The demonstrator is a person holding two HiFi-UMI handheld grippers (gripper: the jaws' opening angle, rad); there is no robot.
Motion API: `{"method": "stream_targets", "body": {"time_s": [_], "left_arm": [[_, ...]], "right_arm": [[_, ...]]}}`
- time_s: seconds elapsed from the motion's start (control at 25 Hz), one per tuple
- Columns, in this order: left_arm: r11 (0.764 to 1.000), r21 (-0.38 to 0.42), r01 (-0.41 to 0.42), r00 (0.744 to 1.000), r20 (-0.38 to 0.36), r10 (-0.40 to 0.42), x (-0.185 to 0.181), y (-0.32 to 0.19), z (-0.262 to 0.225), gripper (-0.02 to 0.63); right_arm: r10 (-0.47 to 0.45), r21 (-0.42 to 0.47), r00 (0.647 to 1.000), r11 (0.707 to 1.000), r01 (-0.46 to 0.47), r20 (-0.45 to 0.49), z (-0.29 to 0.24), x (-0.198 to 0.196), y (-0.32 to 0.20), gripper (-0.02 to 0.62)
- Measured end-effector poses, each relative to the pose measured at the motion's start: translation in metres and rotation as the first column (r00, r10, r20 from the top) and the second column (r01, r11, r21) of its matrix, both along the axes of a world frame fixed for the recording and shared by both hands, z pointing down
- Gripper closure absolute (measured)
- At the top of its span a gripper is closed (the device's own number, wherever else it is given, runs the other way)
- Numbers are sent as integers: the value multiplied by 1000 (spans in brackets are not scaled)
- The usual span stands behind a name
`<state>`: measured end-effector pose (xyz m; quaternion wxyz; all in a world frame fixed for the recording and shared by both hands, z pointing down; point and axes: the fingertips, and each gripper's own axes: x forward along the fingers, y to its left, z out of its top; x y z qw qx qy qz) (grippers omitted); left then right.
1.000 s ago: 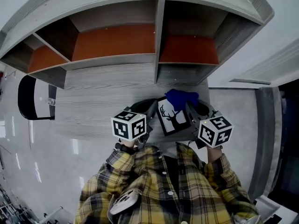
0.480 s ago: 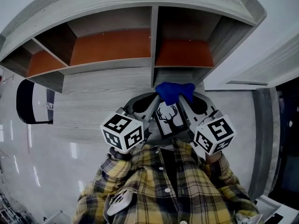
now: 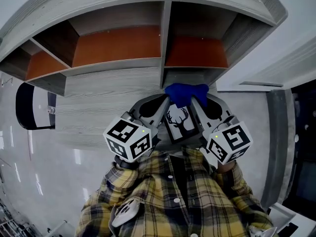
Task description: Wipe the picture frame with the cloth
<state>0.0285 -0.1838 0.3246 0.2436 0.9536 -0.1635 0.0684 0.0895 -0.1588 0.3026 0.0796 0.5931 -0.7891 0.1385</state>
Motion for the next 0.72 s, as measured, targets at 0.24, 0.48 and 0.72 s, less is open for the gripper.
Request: {"method": "stream_targets", "body": {"time_s": [0.24,0.48,0.72], "left_arm": [[1000,4,-3,1000,3,3,0,3,-2,601],[1000,12,3,1000,6,-3,-1,5,-3,601],[1000,12,1,1000,11,-1,0,8,-2,601]], "right_arm": [[4,-11,1000,1000,-4,10,4,0,4,554],[-3,-7,1000,1000,3,14,4,-2,7,554],[-16,-10,1000,1000,16,11,5,-5,9,554]]}}
